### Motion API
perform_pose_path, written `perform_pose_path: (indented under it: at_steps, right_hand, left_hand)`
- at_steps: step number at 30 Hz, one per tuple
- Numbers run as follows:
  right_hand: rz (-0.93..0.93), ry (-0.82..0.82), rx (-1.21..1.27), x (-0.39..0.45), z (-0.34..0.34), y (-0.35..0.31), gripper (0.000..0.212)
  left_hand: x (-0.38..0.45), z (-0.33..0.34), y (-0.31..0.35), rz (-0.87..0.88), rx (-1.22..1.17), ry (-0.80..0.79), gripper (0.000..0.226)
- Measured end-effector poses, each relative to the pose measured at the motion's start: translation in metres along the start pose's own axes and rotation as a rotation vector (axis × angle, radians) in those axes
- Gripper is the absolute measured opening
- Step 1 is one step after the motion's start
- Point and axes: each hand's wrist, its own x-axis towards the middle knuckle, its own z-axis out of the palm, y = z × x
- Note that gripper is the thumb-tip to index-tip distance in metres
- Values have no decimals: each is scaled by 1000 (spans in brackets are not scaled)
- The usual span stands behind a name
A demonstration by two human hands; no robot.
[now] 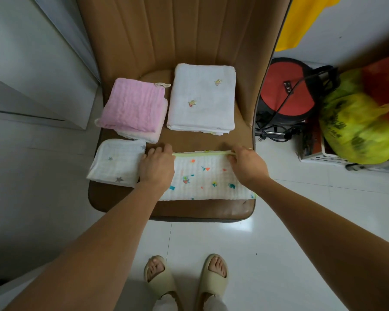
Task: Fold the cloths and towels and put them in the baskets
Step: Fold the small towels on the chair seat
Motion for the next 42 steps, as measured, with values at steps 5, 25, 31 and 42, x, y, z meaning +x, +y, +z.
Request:
perform_pose_path:
  at_steps: [5,25,31,42]
  right_hand:
    - [-25,31,-73,6,4,-2,35]
    - [-381,183,-75,-26,77,-20,53]
    - [-245,221,-230,9,62,13,58]
    - [310,350,456,6,25,12,41]
  left_hand:
    - [6,4,-1,-3,14,1,25]
    - [-27,57,22,274,-134,207,52]
    - [-21,64,21,218,-13,110,61]
    - [-13,47,33,343,29,120,61]
